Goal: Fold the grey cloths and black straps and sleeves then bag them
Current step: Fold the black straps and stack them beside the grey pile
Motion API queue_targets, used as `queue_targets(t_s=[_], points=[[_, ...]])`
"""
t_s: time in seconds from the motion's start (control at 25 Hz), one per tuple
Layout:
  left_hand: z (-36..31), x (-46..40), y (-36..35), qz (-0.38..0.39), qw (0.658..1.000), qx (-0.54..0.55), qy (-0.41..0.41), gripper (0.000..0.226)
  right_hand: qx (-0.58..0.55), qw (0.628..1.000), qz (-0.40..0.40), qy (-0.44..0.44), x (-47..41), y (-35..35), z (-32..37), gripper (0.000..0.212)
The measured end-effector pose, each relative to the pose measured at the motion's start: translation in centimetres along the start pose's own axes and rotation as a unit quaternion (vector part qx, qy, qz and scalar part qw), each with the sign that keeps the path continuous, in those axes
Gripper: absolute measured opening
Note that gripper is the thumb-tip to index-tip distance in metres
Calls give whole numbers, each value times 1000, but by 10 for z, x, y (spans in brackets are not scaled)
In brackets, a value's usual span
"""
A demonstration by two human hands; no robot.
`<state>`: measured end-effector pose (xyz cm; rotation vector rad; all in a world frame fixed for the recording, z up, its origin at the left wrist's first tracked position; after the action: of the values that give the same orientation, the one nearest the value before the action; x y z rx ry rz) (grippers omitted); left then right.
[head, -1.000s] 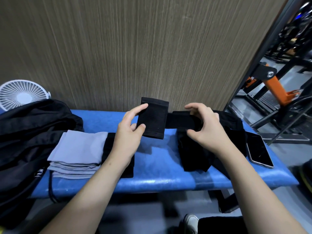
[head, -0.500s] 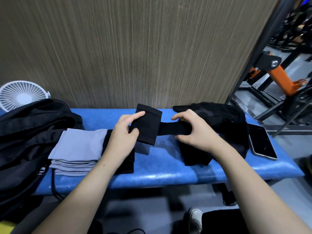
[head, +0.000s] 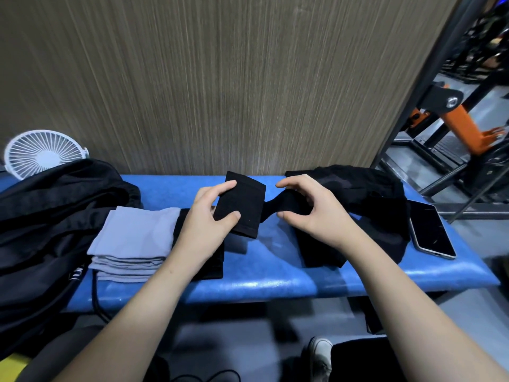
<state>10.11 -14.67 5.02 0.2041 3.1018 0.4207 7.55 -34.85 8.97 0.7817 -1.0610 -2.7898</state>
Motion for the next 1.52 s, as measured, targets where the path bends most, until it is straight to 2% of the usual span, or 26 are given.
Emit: queue_targets(t_s=[0.16, 0.28, 0.4, 0.52, 0.76, 0.96, 1.2, 1.4, 1.52], points=[[5, 0, -3, 6, 1000, 1, 16, 50, -37, 999, -30, 4, -1, 1, 7, 37], [11, 1, -7, 18, 999, -1, 33, 42, -121, 991, -62, -21, -1, 2, 7, 32], [14, 1, -13, 42, 998, -4, 52, 36, -213, 972, -87, -40, -1, -1, 4, 34], [4, 5, -18, 64, 997, -2, 37, 36, -245, 964, -96, -37, -2, -3, 5, 37], [-10, 12, -30, 143, 982, 118, 40, 48, -303, 950, -78, -11, -3, -12, 14, 39], [-10, 14, -33, 179, 972, 146, 45, 47, -296, 954, -40, -6, -3, -32, 20, 40], [-9, 10, -21, 136, 978, 155, 33, 62, -232, 973, -22, 1, -6, -36, 18, 38], [-6, 1, -1, 64, 980, 187, 25, 55, -116, 993, 5, -6, -4, -29, 8, 44], [-4, -1, 2, 54, 977, 206, 27, 51, -85, 996, 21, -19, -1, -30, 3, 49]])
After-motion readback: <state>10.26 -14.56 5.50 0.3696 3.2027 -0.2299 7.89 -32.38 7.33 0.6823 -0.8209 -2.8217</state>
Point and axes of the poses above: each hand's wrist, its own x-axis away from the middle knuckle, its own y-axis out of the back of the hand, z = x × y, the point moved 10 cm from there along -x, towards the middle knuckle, and after that the axes turned 10 degrees about y, right-handed, at the moved point
